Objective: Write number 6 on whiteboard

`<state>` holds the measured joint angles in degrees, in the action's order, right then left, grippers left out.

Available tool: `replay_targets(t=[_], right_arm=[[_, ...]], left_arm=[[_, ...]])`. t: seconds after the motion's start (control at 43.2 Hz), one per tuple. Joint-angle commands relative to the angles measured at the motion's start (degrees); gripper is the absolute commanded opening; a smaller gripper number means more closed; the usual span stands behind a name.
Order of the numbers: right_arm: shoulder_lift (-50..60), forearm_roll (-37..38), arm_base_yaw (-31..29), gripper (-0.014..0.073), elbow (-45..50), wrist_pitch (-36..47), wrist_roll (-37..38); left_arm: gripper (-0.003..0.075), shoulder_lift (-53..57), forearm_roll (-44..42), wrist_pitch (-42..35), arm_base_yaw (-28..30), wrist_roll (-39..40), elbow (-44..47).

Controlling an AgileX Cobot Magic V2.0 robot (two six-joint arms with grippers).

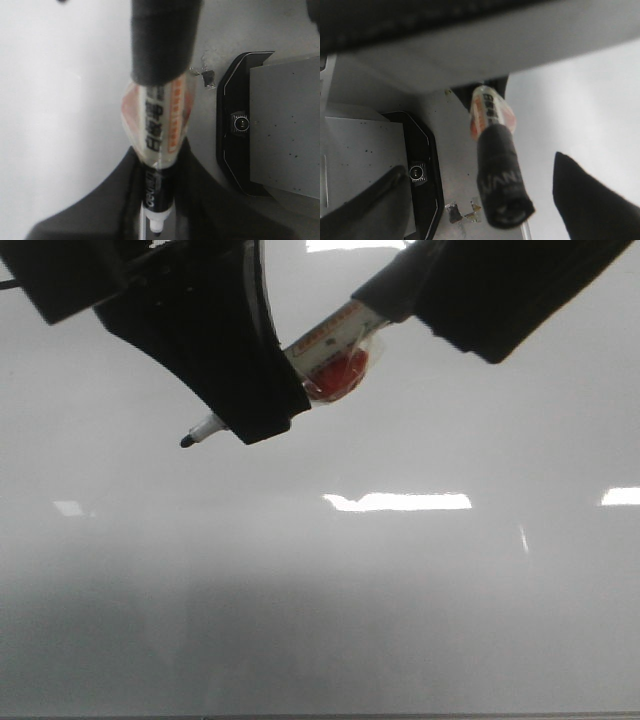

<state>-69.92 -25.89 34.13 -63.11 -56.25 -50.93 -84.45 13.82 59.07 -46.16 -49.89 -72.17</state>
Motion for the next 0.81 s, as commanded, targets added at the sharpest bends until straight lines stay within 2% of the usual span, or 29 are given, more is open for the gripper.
replay_targets(t=[0.0, 0.417, 0.602, 0.672, 0.741, 0.788], right_arm=[[-0.3, -2.4, 1.1, 0.0598, -1.9, 3.4, -1.0], [-0.8, -4.7, 1.2, 0.0342, -1.9, 4.7, -1.0], [-0.8, -4.7, 1.2, 0.0174, -1.9, 4.6, -1.0], [-0.8, -4.7, 1.2, 0.009, -1.9, 4.6, -1.0], [-0.8, -4.7, 1.2, 0.001, -1.9, 4.5, -1.0], [-0.8, -4.7, 1.2, -0.0031, -1.9, 4.4, -1.0]], left_arm=[[0.002, 1.8, 1.1, -2.5, -0.4, -1.0, -2.0], [0.002, 1.8, 1.1, -2.7, -0.4, -1.0, -2.0], [0.0024, 1.8, 1.1, -3.1, -0.4, -1.0, -2.0], [0.006, 1.8, 1.1, -3.3, -0.4, -1.0, -2.0], [0.0154, 1.8, 1.1, -3.4, -0.4, -1.0, -2.0], [0.0244, 1.8, 1.1, -3.6, -0.4, -0.8, -2.0]])
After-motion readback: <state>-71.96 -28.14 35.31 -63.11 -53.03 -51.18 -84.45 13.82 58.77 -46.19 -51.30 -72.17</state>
